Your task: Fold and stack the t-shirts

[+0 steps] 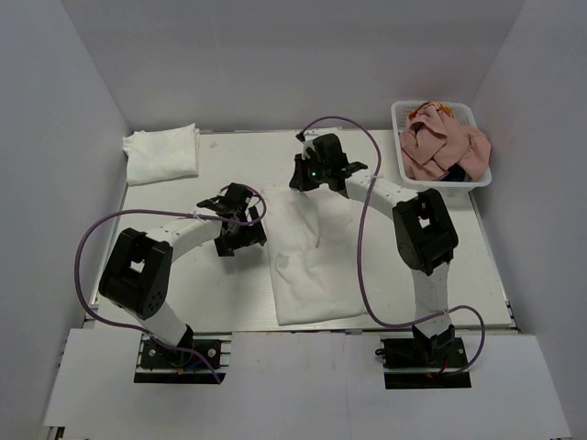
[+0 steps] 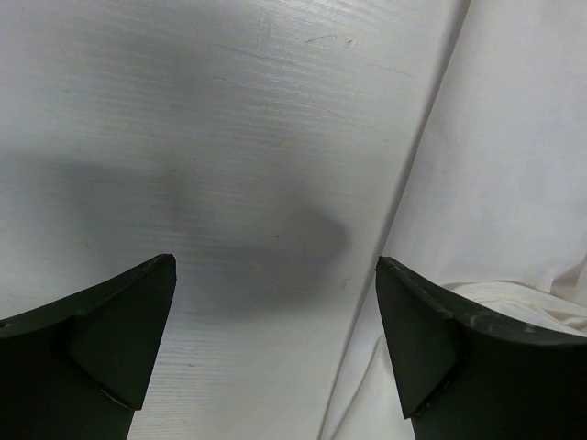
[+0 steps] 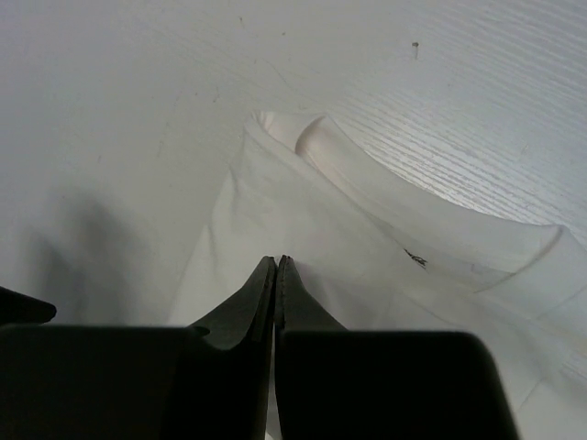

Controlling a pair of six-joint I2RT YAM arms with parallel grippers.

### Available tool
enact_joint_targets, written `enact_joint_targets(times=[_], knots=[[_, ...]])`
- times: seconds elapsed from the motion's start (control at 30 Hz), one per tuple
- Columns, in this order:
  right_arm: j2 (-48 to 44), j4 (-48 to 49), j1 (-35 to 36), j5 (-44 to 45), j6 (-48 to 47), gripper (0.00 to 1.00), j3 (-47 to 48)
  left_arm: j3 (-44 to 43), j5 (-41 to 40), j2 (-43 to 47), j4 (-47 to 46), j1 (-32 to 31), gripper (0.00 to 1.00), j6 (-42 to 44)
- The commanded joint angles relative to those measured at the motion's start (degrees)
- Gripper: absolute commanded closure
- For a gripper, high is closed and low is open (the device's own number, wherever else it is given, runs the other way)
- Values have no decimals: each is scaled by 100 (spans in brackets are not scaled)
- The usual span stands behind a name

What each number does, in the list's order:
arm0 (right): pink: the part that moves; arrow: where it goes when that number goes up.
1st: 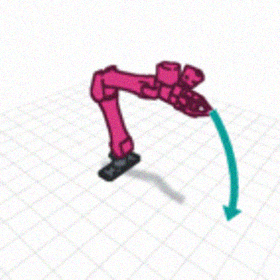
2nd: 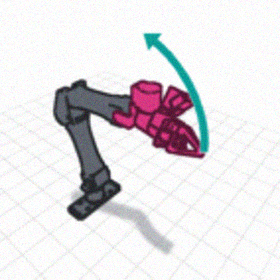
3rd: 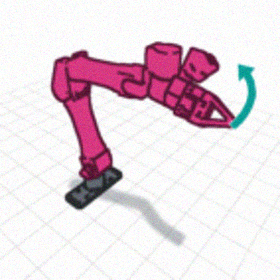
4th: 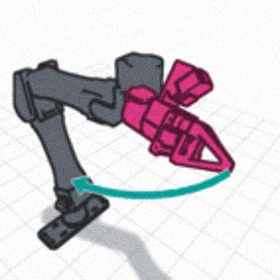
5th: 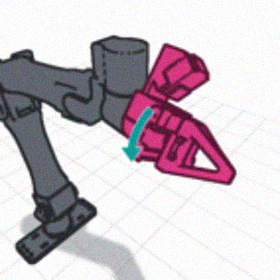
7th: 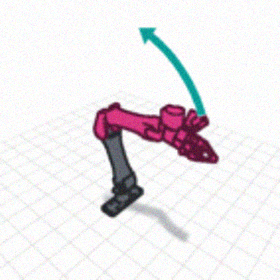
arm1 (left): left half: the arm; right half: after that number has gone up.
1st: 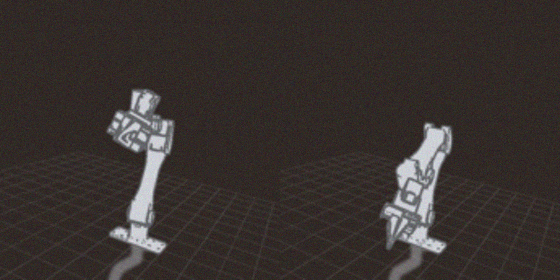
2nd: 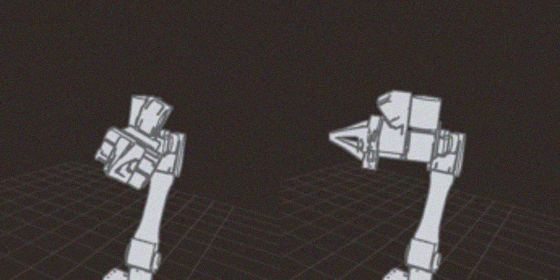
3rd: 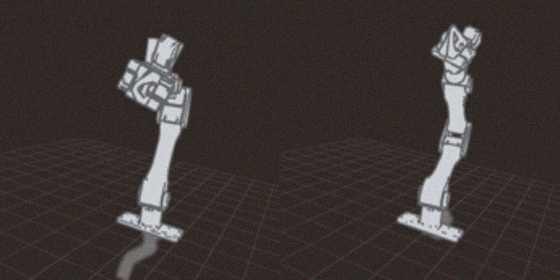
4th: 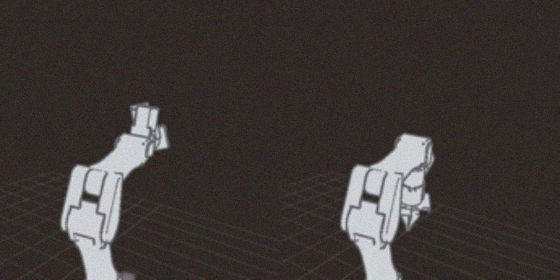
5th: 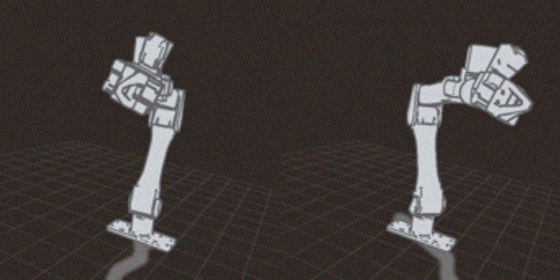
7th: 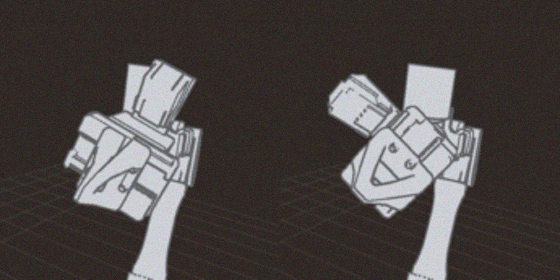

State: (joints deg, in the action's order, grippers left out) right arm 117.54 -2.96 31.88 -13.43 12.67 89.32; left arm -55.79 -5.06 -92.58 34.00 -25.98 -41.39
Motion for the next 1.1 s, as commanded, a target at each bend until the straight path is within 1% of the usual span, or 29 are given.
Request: enact_joint_targets(times=[0.0,0.07,0.17,0.23,0.27,0.3,0.43,0.6,0.73,0.8,0.9,0.93,1.0,1.03,1.07], knots=[[155,-320,20,288,7,100,314,-134,67,47,-78,23,1,17],[94,-240,-6,393,122,100,201,-134,67,47,-78,23,1,17],[-282,-205,-32,945,323,100,-37,-134,67,47,-78,23,1,17],[-467,-240,-94,1314,368,100,-379,-134,67,47,-78,23,1,69],[-721,-318,-120,1778,429,100,-467,-134,67,47,-78,23,1,69],[-810,-319,-173,1922,491,100,-807,-134,67,47,-130,23,1,69],[-1320,-284,-445,2405,544,100,-1494,-134,172,-6,-183,23,1,69],[-1707,-284,-682,2494,693,100,-1882,-134,225,-68,-183,23,1,122],[-1734,-170,-823,2565,746,100,-2120,-134,277,-68,-183,23,1,122],[-1655,-126,-955,2347,729,100,-2120,-134,277,-68,-183,23,1,122],[-1401,-64,-982,1811,518,100,-1980,-134,277,-68,-183,23,1,122],[-1261,-64,-973,1765,500,100,-1945,-186,277,-68,-183,23,1,122],[-1023,-292,-982,1765,518,90,-1699,-187,277,-68,-183,23,1,122],[-987,-423,-982,1791,552,81,-1655,-187,277,-68,-183,23,1,122],[-830,-538,-982,1861,553,59,-1550,-187,277,-68,-131,23,1,122]])
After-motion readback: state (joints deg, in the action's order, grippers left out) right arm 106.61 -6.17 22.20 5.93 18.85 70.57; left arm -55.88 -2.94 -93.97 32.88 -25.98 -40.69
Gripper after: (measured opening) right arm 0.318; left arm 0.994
